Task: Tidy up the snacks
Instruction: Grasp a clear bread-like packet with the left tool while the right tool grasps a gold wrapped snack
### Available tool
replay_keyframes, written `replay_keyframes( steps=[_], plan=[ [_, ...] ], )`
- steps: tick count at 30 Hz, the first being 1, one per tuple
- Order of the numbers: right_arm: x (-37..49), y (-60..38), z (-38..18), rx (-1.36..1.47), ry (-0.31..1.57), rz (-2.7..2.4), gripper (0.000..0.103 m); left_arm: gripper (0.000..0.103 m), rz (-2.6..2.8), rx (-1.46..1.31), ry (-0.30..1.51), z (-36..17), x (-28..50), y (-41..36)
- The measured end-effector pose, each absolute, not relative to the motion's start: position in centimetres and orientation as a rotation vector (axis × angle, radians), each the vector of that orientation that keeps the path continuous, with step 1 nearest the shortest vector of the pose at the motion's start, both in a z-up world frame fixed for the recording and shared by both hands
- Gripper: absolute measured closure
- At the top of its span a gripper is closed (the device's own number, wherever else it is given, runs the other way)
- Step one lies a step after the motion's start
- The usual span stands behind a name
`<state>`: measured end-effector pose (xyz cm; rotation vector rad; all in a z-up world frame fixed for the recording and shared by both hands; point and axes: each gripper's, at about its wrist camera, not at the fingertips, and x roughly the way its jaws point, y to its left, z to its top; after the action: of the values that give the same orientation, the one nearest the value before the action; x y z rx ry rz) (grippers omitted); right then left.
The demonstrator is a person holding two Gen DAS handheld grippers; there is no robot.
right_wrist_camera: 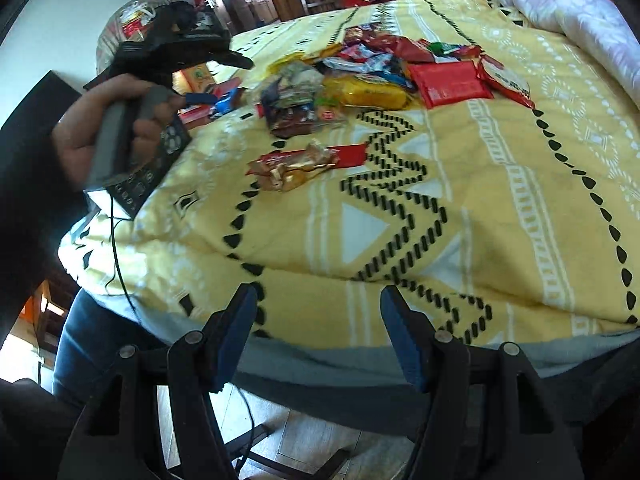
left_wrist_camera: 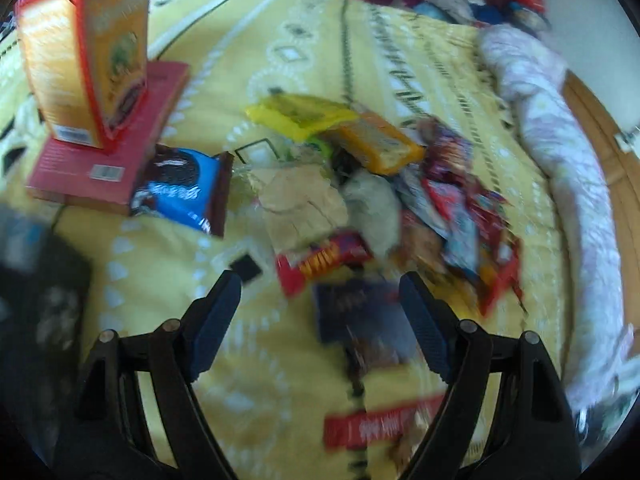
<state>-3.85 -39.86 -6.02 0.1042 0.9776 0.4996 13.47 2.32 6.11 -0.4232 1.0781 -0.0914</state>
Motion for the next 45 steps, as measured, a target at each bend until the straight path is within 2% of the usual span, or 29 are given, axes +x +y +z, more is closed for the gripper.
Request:
replay_keyframes(
  steps=[10, 13, 15, 17, 19, 20, 27, 31, 35, 40, 43, 44, 45],
  plan=[
    [-1.1, -38.9, -6.6, 0.114, 0.975, 0.525, 0.035, 0.021, -0.015, -0.425, 1.092, 3.4, 17.1, 1.9],
    [-0.8, -38.9, -7.1, 0.123, 0.985, 0.523, 0.035, 0.015, -0.006, -0.396, 1.097, 2.9, 17.7, 1.6],
    [-0.8, -39.0, -7.5, 0.132, 0.997, 0.521, 0.035, 0.018, 0.002, -0.372, 1.119, 2.2, 18.4, 1.6],
    [-0.8, -39.1, -7.7, 0.133, 1.007, 0.518, 0.035, 0.034, 0.005, -0.348, 1.115, 2.0, 18.3, 2.2],
    [-0.8, -39.2, -7.7, 0.138, 1.004, 0.519, 0.035, 0.042, -0.014, -0.335, 1.107, 2.5, 17.4, 2.6],
    [-0.9, -39.4, -7.5, 0.141, 0.996, 0.517, 0.035, 0.043, -0.021, -0.33, 1.104, 2.8, 17.0, 2.7],
    [-1.1, -39.4, -6.6, 0.14, 0.964, 0.533, 0.035, 0.043, -0.119, -0.225, 0.999, 8.0, 8.9, 1.6],
    [-0.7, -39.0, -5.9, 0.123, 0.949, 0.555, 0.035, 0.043, -0.154, -0.21, 0.984, 9.2, 4.0, 1.7],
    [1.5, -37.6, -5.3, 0.137, 0.968, 0.606, 0.035, 0.043, -0.158, -0.217, 0.984, 9.8, 1.8, 2.3],
    [5.2, -37.1, -5.1, 0.429, 1.002, 0.668, 0.035, 0.043, -0.145, -0.245, 0.977, 10.5, 0.3, 3.1],
    [7.3, -35.8, -5.3, 0.458, 1.029, 0.623, 0.035, 0.043, -0.144, -0.256, 0.968, 11.1, -0.5, 3.7],
    [7.9, -35.1, -5.8, 0.444, 1.053, 0.604, 0.036, 0.043, -0.144, -0.253, 0.962, 11.2, -0.6, 3.7],
    [8.4, -34.4, -6.4, 0.425, 1.08, 0.584, 0.042, 0.043, -0.143, -0.251, 0.955, 11.4, -0.7, 3.8]
  ],
)
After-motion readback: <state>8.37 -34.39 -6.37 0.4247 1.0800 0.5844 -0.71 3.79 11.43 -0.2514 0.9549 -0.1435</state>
